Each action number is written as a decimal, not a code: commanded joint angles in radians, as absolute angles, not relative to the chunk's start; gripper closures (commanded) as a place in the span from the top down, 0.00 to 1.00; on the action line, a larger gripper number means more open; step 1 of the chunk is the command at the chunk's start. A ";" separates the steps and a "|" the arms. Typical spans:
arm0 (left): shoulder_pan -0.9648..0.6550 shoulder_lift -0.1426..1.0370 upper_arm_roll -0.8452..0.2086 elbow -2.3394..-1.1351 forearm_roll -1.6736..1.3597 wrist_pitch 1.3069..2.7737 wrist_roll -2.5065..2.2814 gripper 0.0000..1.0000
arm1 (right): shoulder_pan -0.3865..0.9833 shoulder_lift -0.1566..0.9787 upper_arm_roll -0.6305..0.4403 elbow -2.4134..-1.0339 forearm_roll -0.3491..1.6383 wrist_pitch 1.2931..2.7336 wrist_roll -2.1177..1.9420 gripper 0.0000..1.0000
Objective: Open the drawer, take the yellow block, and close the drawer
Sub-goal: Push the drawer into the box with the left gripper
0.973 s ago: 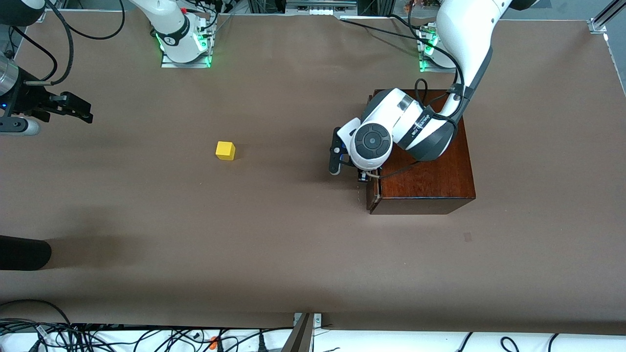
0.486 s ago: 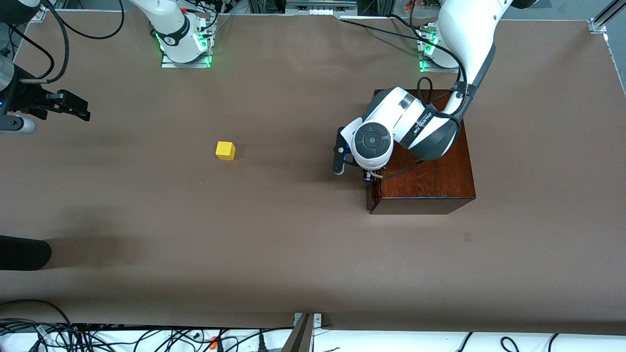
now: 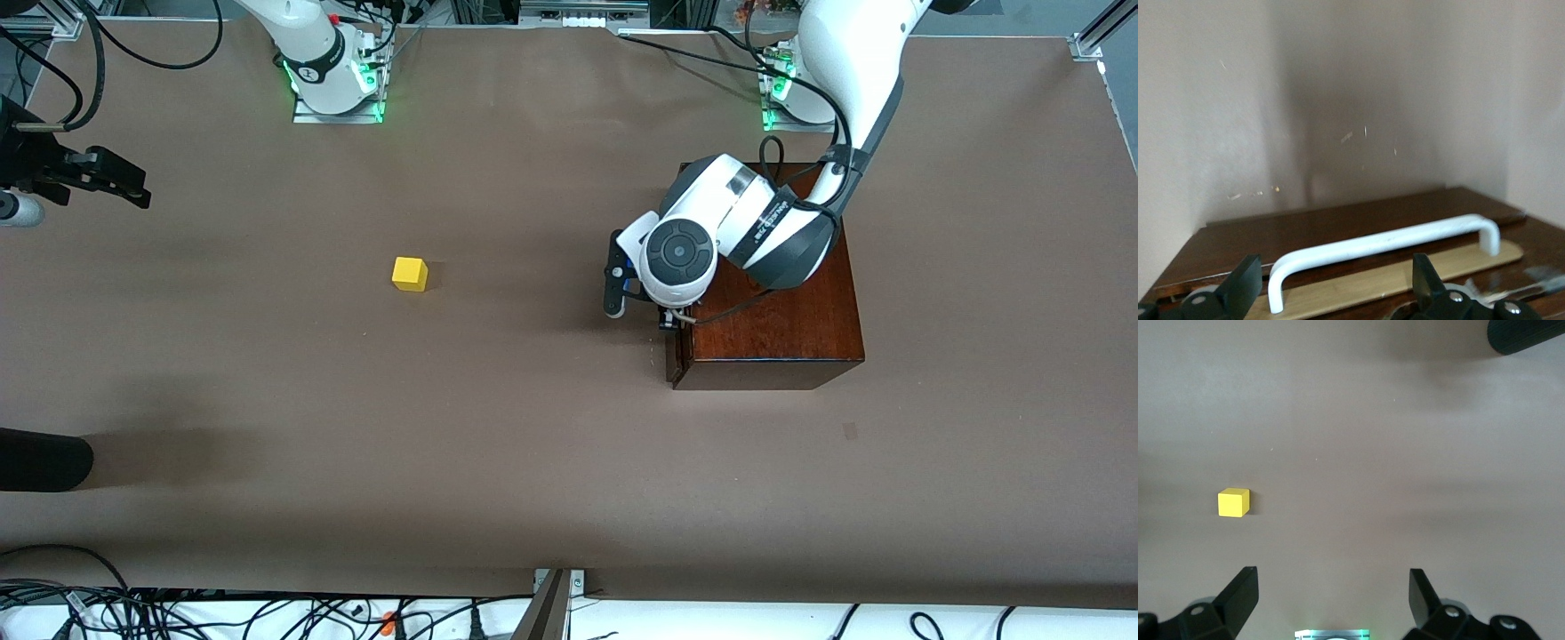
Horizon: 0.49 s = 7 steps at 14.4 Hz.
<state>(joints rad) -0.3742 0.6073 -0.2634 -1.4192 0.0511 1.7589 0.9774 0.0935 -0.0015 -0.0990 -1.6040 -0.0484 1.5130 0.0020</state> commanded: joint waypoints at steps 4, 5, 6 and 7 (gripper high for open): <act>-0.351 0.467 -0.253 -1.402 -0.110 1.582 0.546 1.00 | 0.080 0.018 -0.087 -1.594 -0.040 1.508 0.009 1.00; -0.327 0.442 -0.253 -1.388 -0.109 1.550 0.455 1.00 | 0.080 0.018 -0.087 -1.594 -0.038 1.508 0.009 1.00; -0.307 0.425 -0.252 -1.367 -0.095 1.510 0.398 1.00 | 0.081 0.018 -0.086 -1.594 -0.038 1.508 0.009 1.00; -0.286 0.411 -0.250 -1.362 -0.083 1.465 0.381 1.00 | 0.081 0.018 -0.086 -1.592 -0.038 1.508 0.009 1.00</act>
<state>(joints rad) -0.3317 0.4515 -0.2522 -1.3756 -0.0827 1.5400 0.4540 0.0928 0.0184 -0.0983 -1.6040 -0.0483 1.5137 0.0020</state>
